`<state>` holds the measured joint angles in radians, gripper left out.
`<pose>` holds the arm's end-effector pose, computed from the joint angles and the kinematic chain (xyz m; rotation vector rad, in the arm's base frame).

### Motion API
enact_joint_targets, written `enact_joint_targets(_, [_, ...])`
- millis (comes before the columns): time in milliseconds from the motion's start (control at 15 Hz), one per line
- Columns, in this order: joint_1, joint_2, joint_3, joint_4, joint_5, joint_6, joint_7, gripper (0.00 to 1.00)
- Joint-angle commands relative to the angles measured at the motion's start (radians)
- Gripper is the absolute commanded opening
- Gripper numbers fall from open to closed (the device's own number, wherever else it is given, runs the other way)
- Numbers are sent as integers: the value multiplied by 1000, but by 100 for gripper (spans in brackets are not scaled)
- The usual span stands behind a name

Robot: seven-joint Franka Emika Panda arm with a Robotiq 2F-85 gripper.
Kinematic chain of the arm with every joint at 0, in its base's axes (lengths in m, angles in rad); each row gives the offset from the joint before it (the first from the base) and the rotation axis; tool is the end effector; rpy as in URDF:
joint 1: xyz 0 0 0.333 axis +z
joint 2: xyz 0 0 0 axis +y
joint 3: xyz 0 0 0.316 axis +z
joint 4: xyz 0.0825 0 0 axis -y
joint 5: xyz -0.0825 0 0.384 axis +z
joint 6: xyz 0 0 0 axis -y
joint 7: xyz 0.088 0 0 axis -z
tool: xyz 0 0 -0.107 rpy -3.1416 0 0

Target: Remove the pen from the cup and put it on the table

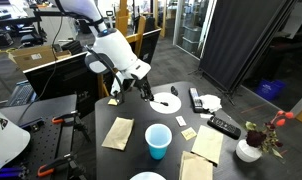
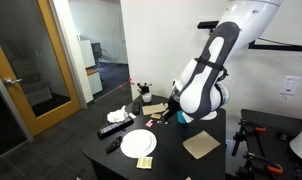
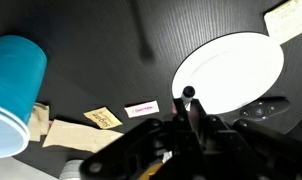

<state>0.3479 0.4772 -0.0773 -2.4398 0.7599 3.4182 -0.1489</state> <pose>0.4872 0.0518 0.1648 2.9864 -0.5221 0.7447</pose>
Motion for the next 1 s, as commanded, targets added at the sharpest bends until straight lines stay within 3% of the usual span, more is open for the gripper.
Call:
enact_joint_targets(0, [81,100,-64,114,72,17,28,3])
enact_joint_targets(600, [347,267,-328,230,310,-51,23,3])
enact_joint_targets(933, [447,338,-438,252,372,-134,37,3])
